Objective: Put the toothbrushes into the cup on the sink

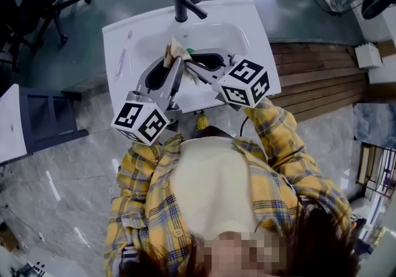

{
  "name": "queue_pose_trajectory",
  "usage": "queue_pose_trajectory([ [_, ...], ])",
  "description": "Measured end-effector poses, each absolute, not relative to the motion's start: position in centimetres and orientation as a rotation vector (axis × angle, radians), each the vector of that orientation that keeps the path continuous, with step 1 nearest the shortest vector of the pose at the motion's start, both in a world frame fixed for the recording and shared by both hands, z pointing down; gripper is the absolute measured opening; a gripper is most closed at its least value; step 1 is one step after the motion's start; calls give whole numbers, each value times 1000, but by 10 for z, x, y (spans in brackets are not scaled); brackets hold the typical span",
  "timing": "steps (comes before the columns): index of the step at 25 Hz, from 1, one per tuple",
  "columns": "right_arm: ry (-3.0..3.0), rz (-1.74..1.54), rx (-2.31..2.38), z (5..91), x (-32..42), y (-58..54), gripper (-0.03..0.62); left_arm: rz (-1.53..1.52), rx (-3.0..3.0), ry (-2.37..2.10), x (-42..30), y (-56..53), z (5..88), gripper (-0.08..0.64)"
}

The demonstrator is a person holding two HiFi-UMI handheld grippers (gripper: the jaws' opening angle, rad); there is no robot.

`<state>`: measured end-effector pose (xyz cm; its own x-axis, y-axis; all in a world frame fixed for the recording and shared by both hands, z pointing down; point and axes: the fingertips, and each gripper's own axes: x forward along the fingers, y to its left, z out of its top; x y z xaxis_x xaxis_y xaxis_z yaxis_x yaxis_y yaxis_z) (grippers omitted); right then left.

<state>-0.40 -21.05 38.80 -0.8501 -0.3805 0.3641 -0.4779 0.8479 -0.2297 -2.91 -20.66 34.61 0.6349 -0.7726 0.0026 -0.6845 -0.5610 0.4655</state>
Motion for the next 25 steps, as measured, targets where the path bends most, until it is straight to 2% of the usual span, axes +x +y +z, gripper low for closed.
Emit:
queue_pose_trajectory([
  [5, -2730, 491, 709, 385, 4, -220, 49, -280, 2415, -1189, -36, -208, 348, 43],
  [25, -2786, 329, 1062, 402, 14, -270, 48, -336, 2329, -1391, -89, -189, 342, 40],
])
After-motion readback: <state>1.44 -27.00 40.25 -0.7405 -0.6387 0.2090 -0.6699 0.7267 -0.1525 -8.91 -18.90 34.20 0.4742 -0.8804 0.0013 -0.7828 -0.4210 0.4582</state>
